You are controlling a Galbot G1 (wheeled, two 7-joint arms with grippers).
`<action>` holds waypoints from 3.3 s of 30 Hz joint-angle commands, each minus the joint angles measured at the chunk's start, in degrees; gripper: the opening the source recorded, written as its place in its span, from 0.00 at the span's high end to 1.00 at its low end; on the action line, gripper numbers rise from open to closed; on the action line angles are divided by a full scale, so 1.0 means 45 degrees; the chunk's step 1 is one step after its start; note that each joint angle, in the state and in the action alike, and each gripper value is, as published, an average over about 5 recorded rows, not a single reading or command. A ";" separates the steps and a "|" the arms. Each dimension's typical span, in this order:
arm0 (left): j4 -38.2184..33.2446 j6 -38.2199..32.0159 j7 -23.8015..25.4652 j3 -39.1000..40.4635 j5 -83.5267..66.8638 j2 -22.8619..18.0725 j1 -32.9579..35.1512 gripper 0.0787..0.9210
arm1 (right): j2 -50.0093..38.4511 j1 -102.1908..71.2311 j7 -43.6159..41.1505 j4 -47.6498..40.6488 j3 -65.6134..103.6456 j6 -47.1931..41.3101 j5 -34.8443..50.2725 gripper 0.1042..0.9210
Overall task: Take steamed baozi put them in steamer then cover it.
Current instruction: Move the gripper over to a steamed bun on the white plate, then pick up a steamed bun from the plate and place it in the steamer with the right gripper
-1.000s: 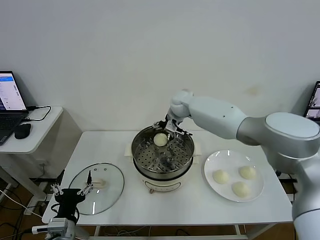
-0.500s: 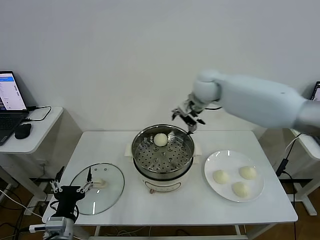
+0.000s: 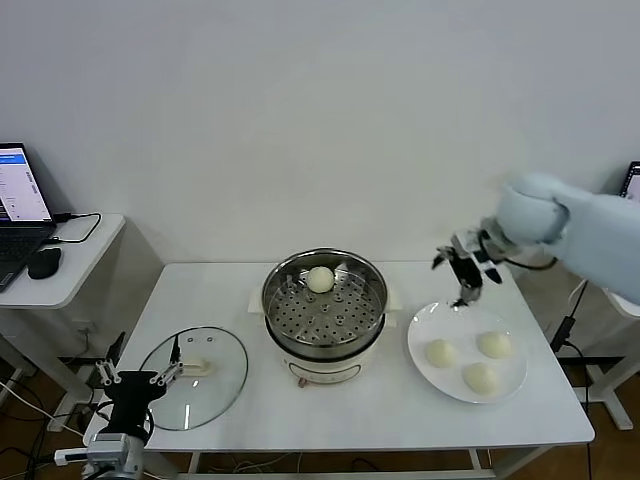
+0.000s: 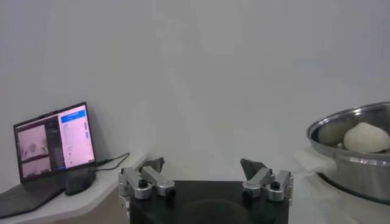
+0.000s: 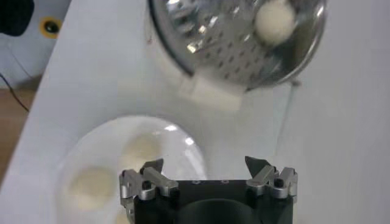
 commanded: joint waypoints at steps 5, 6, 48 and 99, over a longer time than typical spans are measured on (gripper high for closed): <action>0.0040 0.0063 0.0003 -0.0080 0.0049 -0.0077 0.0045 0.12 | -0.0803 -0.4120 0.0098 -0.0568 0.2535 -0.0442 -0.1738 0.12; 0.0054 0.0078 0.0004 -0.0101 0.0051 -0.0079 0.0047 0.12 | -0.0648 -0.4381 0.0108 -0.0763 0.2706 -0.0418 -0.1843 0.12; 0.0439 0.0033 0.0001 -0.0106 0.0086 -0.0384 0.0047 0.12 | 0.2514 -0.6737 0.0328 -0.3783 0.4486 0.0154 -0.3436 0.47; 0.0340 0.0024 0.0082 -0.0522 -0.0344 -0.0210 -0.0246 0.12 | 1.0517 -0.0684 0.4182 -0.4728 0.0088 -0.5847 0.5781 0.49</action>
